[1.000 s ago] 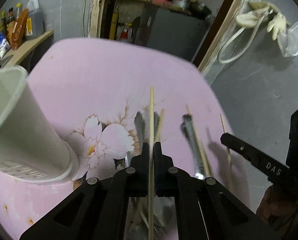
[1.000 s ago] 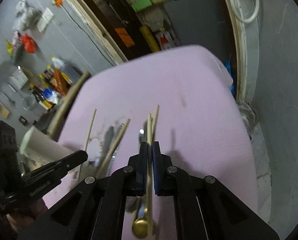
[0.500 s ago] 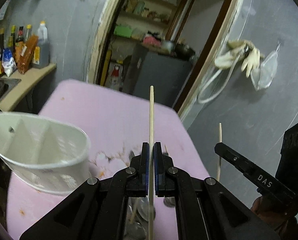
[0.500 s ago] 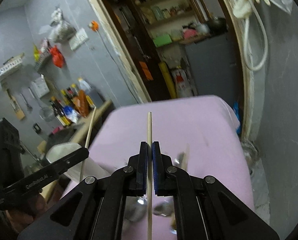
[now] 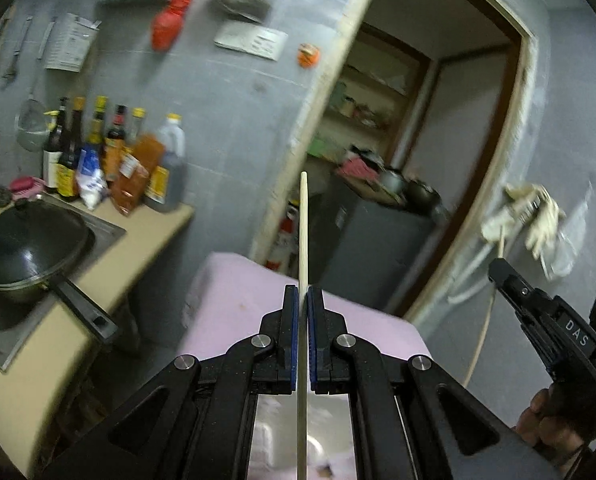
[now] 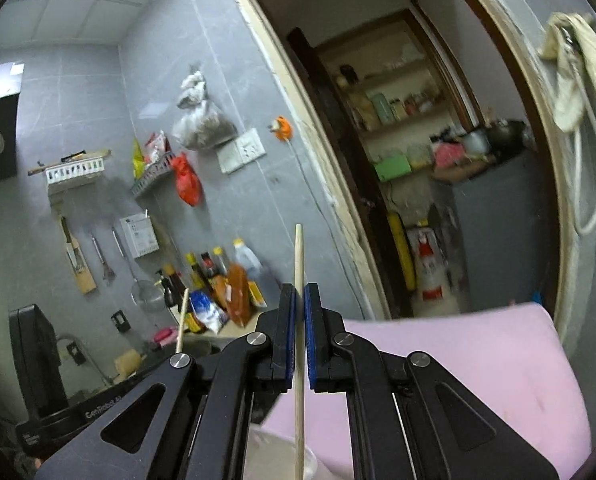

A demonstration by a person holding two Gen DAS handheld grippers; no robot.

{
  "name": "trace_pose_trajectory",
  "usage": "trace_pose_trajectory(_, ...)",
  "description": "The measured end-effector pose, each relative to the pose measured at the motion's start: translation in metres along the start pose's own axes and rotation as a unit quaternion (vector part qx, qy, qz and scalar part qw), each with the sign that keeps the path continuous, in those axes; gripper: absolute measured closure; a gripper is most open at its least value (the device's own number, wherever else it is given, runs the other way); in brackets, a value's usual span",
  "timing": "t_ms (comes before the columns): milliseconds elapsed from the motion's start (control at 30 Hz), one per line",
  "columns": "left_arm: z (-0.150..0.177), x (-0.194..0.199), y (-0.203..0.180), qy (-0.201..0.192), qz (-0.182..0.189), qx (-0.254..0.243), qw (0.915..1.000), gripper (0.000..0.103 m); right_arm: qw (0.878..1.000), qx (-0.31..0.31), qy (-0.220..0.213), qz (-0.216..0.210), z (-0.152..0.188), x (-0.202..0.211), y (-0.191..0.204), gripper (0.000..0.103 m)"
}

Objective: Organize utensils
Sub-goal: 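Lift the chopstick with the left gripper while the right gripper lifts its chopstick, then lower the left chopstick into the white basket while the right gripper lowers its chopstick there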

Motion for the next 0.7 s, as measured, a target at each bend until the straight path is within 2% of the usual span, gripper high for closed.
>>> trace_pose_trajectory(167,-0.016,-0.005,0.041,-0.022,-0.005,0.026,0.9994,0.1,1.0,0.028,-0.009,0.007,0.001,-0.027,0.021,0.1)
trace_pose_trajectory(400,-0.004,-0.026,0.074,-0.018,-0.003,0.069,0.9974,0.1,0.998,0.044,0.001,0.037,0.031,-0.051,0.025,0.1)
trace_pose_trajectory(700,0.026,-0.036,0.064,-0.018,-0.018,0.014,0.9996,0.1,0.995,0.081,0.026,0.061,0.072,-0.059,0.021,0.1)
Point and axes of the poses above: each gripper's, at about its wrist camera, not at the fingertips, and x roughly against the way its jaws point, y to its left, z to its underside, the point moved 10 cm from there along -x, roughly the way its jaws point, and after that the axes turned 3 degrees about z, right-handed, at the moved point
